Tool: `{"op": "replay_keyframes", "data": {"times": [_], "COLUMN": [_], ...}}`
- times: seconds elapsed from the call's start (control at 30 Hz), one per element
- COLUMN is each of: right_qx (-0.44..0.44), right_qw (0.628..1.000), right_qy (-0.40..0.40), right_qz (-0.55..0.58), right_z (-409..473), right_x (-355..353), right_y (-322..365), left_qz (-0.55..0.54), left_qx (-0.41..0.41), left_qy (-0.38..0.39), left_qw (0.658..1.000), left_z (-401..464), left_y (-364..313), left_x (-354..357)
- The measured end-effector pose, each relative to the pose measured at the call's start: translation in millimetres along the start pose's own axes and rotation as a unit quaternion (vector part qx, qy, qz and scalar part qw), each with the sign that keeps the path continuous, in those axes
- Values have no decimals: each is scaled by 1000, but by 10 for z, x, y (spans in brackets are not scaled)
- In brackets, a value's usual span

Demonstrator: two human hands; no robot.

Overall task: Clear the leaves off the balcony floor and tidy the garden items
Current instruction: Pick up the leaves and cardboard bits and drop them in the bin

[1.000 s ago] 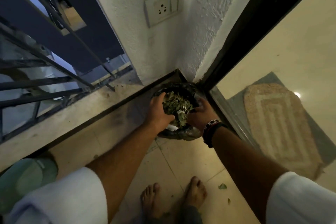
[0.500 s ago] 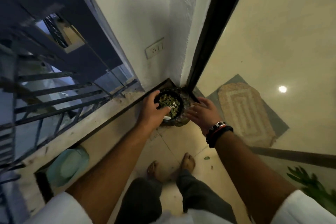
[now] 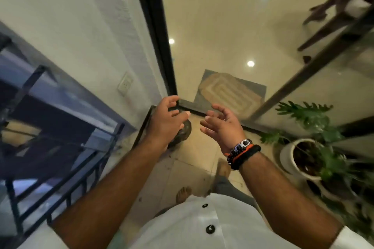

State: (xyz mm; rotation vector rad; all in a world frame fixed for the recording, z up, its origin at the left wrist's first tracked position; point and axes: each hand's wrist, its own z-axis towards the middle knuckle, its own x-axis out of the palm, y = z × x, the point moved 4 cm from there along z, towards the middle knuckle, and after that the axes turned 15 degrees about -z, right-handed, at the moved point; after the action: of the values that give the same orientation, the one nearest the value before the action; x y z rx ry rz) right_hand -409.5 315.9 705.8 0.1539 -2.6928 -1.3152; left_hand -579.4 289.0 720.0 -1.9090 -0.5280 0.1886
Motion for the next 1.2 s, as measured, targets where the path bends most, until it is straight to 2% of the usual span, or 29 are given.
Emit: {"op": "replay_keyframes", "data": {"times": [0.2, 0.43, 0.6, 0.8, 1.2], "right_qx": [-43, -75, -79, -56, -35], "right_qw": [984, 927, 876, 801, 645], "right_qy": [-138, -311, -418, -527, -644], "right_qz": [102, 196, 229, 277, 410], "right_z": [-757, -1767, -2690, -3675, -4584], "right_x": [-736, -1916, -2706, -3304, -4119], "right_y": [-248, -720, -1230, -1892, -2873], "left_qz": [54, 142, 160, 169, 242], "left_qx": [-10, -6, -4, -50, -99], "left_qy": [160, 328, 424, 521, 677], "left_qw": [986, 934, 892, 835, 688], "left_z": [-465, -1437, -2361, -3457, -4758], "left_y": [62, 383, 791, 1357, 2257], "left_x": [808, 2129, 3025, 3753, 4866]}}
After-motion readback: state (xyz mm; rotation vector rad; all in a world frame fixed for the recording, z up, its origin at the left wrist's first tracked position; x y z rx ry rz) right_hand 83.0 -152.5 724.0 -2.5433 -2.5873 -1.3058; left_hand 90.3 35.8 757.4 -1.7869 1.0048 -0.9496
